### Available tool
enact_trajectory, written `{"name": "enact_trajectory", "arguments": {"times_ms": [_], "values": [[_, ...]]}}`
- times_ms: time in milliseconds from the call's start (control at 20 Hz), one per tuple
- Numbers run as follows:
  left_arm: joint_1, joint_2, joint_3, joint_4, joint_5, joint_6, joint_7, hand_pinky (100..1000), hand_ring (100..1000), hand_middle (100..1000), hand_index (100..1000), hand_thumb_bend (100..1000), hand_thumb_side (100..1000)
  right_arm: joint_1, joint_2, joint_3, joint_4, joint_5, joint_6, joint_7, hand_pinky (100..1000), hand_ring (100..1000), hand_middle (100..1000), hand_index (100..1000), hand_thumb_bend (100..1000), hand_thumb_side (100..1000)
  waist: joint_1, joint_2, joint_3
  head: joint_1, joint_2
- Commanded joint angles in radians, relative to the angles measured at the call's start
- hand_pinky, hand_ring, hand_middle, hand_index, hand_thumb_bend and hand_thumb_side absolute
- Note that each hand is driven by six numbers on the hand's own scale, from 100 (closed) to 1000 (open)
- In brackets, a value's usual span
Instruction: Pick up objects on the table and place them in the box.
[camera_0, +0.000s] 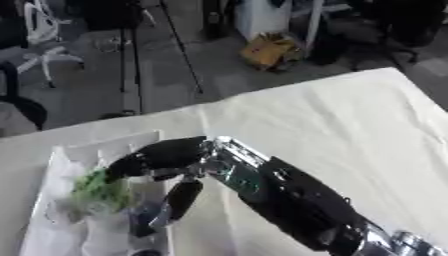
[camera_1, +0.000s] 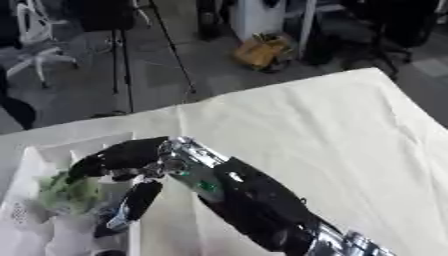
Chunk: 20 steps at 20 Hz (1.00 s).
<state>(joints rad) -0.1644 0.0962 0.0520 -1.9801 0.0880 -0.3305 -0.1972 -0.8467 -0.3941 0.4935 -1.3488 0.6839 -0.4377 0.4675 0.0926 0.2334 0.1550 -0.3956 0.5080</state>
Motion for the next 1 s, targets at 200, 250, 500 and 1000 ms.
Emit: {"name": "enact_trajectory", "arguments": {"times_ms": [200,250,500,1000], "values": [[-0.012,0.020,0.001,-0.020,0.005,-0.006,0.000,1000,895,803,763,737,573,-0.016,-0.042,-0.054,-0.055,-0.022,0.047,-0.094,863,877,916,988,515,671,-0.008,-0.043,-0.013,0.011,-0.017],[-0.012,0.020,0.003,-0.020,0.003,-0.007,0.002,1000,895,803,763,735,574,-0.014,-0.051,-0.065,-0.068,-0.031,0.062,-0.130,843,861,899,975,505,655,-0.008,-0.042,-0.017,0.014,-0.017],[-0.004,0.018,0.021,-0.020,-0.008,-0.011,0.030,1000,895,802,762,718,586,0.008,-0.104,-0.137,-0.150,-0.101,0.160,-0.312,790,825,858,950,476,607,-0.004,-0.032,-0.052,0.040,-0.022],[0.008,0.003,0.068,-0.020,-0.057,-0.002,0.109,1000,920,821,765,695,612,0.169,-0.224,-0.283,-0.493,-0.379,0.296,-0.498,694,759,808,899,386,583,0.004,-0.002,-0.167,0.145,-0.010]]}}
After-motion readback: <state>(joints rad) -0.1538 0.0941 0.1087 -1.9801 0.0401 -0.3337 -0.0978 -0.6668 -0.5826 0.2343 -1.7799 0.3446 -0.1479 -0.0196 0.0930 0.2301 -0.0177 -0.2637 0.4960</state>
